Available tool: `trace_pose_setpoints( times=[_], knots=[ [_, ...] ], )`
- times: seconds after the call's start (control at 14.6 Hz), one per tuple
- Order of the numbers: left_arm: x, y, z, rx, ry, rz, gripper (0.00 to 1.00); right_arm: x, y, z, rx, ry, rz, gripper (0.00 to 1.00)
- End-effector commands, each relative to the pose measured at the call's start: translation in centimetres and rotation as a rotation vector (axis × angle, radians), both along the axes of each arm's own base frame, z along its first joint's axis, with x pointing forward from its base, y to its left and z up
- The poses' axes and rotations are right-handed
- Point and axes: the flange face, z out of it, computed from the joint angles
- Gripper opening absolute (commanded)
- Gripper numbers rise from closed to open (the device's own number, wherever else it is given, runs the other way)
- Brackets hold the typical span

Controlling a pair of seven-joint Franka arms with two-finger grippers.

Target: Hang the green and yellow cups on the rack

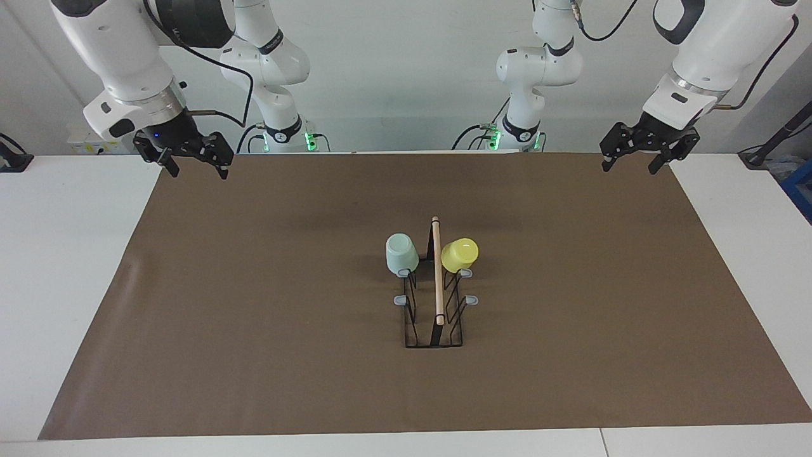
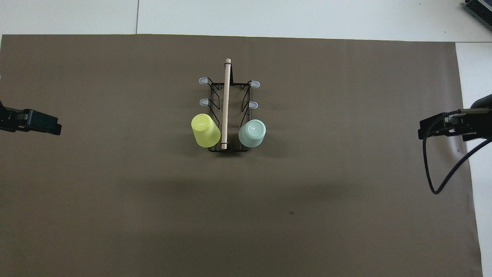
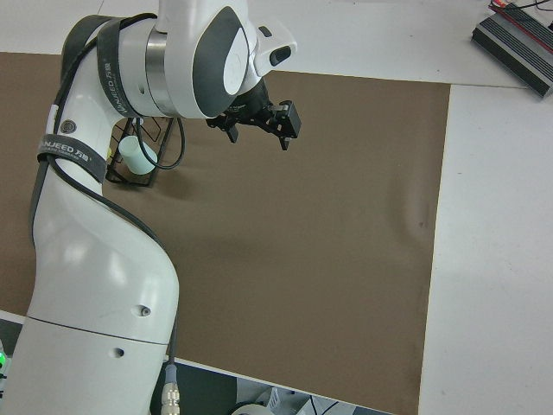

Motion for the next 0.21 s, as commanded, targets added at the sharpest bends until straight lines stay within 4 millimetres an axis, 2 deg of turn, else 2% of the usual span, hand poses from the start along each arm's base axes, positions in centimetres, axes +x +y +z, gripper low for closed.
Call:
trace_pose_setpoints(
  times=[0.0,0.14],
  knots=[
    [-0.87,0.15,0.05,0.006,-0.003,0.010,1.00,0.47,-0.42,0.21,0.020,-0.012,0.006,1.00],
    [-0.87,0.30,-0.10,0.005,0.000,0.013,1.00,0.47,-0.33,0.14,0.020,-0.011,0.004,1.00]
  ],
)
